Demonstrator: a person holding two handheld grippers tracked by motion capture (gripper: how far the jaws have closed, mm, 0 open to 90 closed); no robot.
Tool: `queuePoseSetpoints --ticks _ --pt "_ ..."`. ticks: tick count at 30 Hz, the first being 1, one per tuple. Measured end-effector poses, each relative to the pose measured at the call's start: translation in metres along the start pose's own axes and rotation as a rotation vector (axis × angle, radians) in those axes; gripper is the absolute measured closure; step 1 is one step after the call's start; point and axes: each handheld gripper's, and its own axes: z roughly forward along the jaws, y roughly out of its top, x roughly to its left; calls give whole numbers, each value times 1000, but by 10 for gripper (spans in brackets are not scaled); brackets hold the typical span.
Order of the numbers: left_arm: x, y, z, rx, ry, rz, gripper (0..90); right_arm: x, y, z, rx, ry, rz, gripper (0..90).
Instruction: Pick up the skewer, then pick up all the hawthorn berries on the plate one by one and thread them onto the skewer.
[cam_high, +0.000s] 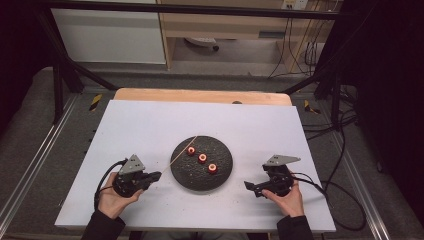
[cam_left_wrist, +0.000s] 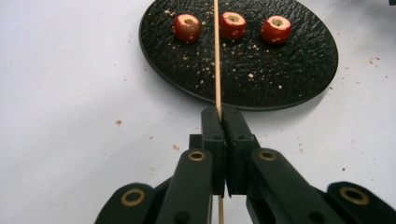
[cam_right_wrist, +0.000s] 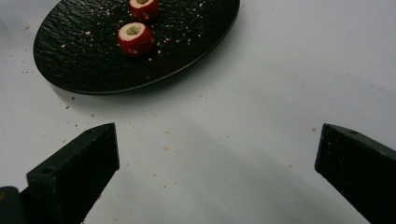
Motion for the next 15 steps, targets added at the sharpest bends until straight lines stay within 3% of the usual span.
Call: queuePoseSetpoints --ticks 15 --pt "12 -21 -6 -20 -4 -1 886 21 36 20 29 3 -41 6"
